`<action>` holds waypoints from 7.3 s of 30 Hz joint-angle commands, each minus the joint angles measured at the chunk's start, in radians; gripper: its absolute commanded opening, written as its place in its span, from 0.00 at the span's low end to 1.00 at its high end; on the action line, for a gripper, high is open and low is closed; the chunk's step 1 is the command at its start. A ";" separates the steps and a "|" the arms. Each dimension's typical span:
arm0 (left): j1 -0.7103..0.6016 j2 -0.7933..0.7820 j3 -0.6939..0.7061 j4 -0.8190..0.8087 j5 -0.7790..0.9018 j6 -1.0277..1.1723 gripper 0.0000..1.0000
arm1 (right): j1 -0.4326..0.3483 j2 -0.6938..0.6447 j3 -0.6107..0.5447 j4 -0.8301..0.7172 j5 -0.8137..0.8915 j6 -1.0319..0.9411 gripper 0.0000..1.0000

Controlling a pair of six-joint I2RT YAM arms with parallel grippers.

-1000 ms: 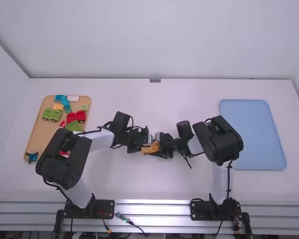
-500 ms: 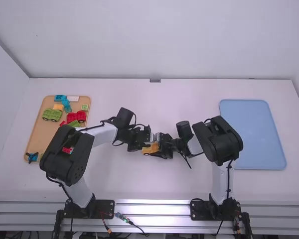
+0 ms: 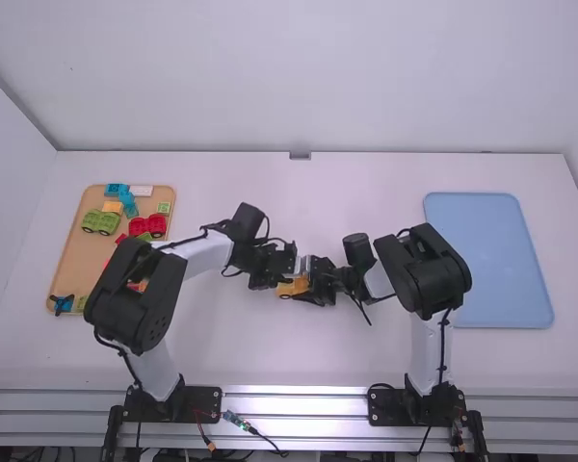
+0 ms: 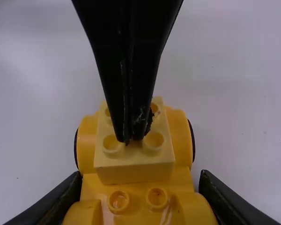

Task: Assemble lego blocks to make yellow taxi

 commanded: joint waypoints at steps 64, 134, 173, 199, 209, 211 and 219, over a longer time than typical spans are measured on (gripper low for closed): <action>0.416 -0.198 0.290 0.008 -0.409 -0.864 0.99 | -0.010 -0.385 0.012 -0.610 0.633 0.068 1.00; 0.840 0.647 1.308 -0.641 -0.808 -1.984 0.81 | -0.001 -0.516 0.013 -0.689 0.626 0.097 1.00; 0.837 0.647 1.265 -0.527 -0.723 -1.923 0.84 | 0.000 -0.516 0.013 -0.704 0.626 0.098 1.00; 0.842 0.646 1.190 -0.544 -0.813 -2.035 0.86 | -0.001 -0.516 0.013 -0.703 0.626 0.097 1.00; 0.849 0.615 1.190 -0.502 -0.759 -2.008 0.93 | -0.001 -0.516 0.013 -0.696 0.626 0.094 1.00; 0.846 0.603 1.190 -0.505 -0.769 -2.004 0.93 | -0.001 -0.516 0.013 -0.696 0.626 0.097 1.00; 0.857 0.588 1.190 -0.505 -0.757 -1.992 0.95 | -0.001 -0.516 0.013 -0.697 0.626 0.096 0.99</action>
